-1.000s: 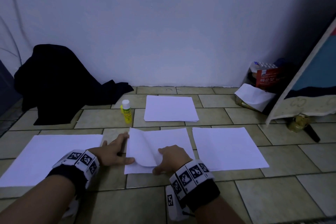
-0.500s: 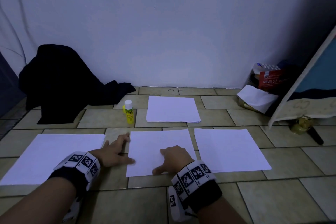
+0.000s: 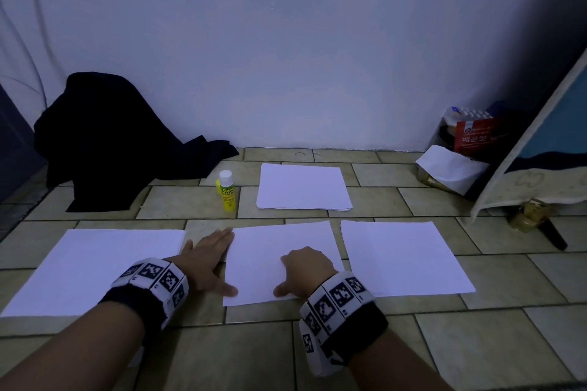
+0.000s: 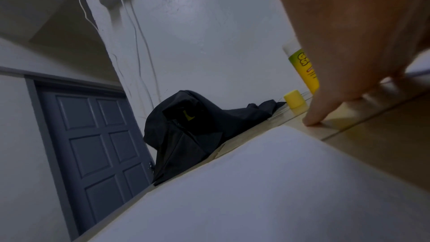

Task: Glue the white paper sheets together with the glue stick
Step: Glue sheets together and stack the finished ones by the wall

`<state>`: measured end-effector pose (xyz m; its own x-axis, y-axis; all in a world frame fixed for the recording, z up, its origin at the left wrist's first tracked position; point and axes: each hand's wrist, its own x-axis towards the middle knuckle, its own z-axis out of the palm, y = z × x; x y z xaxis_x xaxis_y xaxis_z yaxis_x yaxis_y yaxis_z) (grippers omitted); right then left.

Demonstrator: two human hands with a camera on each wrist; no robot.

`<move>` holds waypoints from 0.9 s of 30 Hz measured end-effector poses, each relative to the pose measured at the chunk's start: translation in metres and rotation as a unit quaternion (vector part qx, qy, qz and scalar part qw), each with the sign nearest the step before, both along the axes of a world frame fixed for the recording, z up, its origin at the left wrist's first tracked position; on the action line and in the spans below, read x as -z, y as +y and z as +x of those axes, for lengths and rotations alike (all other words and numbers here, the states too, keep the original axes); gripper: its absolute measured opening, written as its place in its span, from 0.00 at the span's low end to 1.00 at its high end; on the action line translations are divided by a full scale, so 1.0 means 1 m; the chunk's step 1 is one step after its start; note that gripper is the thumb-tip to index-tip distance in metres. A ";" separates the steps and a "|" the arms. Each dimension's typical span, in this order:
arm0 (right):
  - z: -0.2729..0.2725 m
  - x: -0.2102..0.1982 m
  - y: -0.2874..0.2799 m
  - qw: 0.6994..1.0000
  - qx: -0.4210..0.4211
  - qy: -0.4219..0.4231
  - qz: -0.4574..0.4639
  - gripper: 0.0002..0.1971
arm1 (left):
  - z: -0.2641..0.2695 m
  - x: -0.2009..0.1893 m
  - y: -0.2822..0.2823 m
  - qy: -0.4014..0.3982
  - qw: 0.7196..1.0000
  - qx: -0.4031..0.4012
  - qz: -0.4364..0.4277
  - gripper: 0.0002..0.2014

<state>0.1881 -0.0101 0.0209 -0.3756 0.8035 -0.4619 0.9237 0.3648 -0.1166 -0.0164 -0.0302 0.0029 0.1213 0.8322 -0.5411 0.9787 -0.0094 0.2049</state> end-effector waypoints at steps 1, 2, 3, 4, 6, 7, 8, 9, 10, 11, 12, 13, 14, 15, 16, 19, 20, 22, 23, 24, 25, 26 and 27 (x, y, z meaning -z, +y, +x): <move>-0.002 -0.002 -0.001 1.000 -0.001 -0.004 0.006 0.23 | 0.000 0.000 0.001 0.010 1.000 0.002 0.000 0.59; -0.004 -0.005 -0.003 1.000 -0.006 -0.014 0.017 0.18 | -0.001 0.000 0.002 0.019 1.000 0.006 0.000 0.60; -0.007 -0.008 -0.006 0.999 -0.013 -0.032 0.030 0.15 | -0.001 0.000 0.002 0.029 1.000 0.012 -0.001 0.60; -0.011 -0.010 -0.008 0.997 -0.026 -0.055 0.040 0.13 | -0.001 0.000 0.003 0.041 0.999 0.019 -0.002 0.60; -0.018 -0.012 -0.009 0.993 -0.056 -0.092 0.051 0.16 | -0.001 0.002 0.004 0.059 0.998 0.032 -0.006 0.61; -0.021 -0.011 -0.009 0.991 -0.066 -0.102 0.054 0.18 | -0.001 0.003 0.005 0.062 0.997 0.034 -0.007 0.61; -0.023 -0.010 -0.008 0.990 -0.072 -0.107 0.056 0.20 | -0.001 0.003 0.006 0.059 0.998 0.034 -0.007 0.61; -0.025 -0.009 -0.008 0.989 -0.075 -0.110 0.058 0.20 | -0.002 0.003 0.006 0.054 0.998 0.033 -0.008 0.61; -0.026 -0.009 -0.007 0.989 -0.076 -0.114 0.057 0.20 | -0.003 0.003 0.007 0.048 0.998 0.033 -0.008 0.61; -0.027 -0.009 -0.007 0.989 -0.077 -0.117 0.055 0.20 | -0.003 0.002 0.007 0.044 0.998 0.032 -0.009 0.61; -0.028 -0.010 -0.007 0.989 -0.077 -0.118 0.053 0.20 | -0.004 0.002 0.007 0.040 0.999 0.031 -0.009 0.61; -0.028 -0.010 -0.007 0.988 -0.081 -0.117 0.053 0.20 | -0.004 0.002 0.007 0.037 0.999 0.030 -0.010 0.61; -0.028 -0.012 -0.007 0.989 -0.083 -0.114 0.052 0.20 | -0.004 0.002 0.007 0.034 0.999 0.030 -0.010 0.61; -0.027 -0.013 -0.007 0.989 -0.085 -0.109 0.052 0.21 | -0.003 0.001 0.008 0.031 0.999 0.029 -0.008 0.61; -0.026 -0.015 -0.006 0.990 -0.085 -0.103 0.054 0.21 | -0.002 0.001 0.008 0.029 0.999 0.028 -0.005 0.61; -0.026 -0.017 -0.005 0.990 -0.084 -0.090 0.063 0.21 | 0.000 -0.002 0.007 0.035 0.999 0.027 -0.001 0.60; -0.027 -0.018 -0.006 0.990 -0.085 -0.090 0.062 0.22 | 0.000 -0.004 0.007 0.039 0.999 0.028 -0.001 0.60; -0.031 -0.019 -0.007 0.989 -0.094 -0.094 0.066 0.24 | 0.000 -0.007 0.008 0.053 0.998 0.033 0.001 0.62; -0.033 -0.018 -0.007 0.989 -0.098 -0.092 0.068 0.24 | 0.001 -0.009 0.008 0.063 0.997 0.037 0.001 0.63; -0.035 -0.016 -0.007 0.989 -0.094 -0.094 0.066 0.23 | 0.002 -0.010 0.008 0.073 0.996 0.041 0.002 0.64; -0.037 -0.013 -0.005 0.989 -0.087 -0.098 0.068 0.22 | 0.003 -0.011 0.008 0.081 0.996 0.044 0.004 0.64; -0.038 -0.010 -0.003 0.990 -0.068 -0.104 0.067 0.20 | 0.004 -0.011 0.007 0.086 0.995 0.045 0.008 0.65; -0.039 -0.008 0.000 0.991 -0.053 -0.106 0.064 0.19 | 0.006 -0.012 0.007 0.089 0.995 0.043 0.011 0.65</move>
<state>0.1494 -0.0103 0.0288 -0.3665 0.8217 -0.4364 0.8781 0.4605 0.1296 -0.0106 -0.0232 0.0145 0.0968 0.8348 -0.5420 0.9949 -0.0975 0.0274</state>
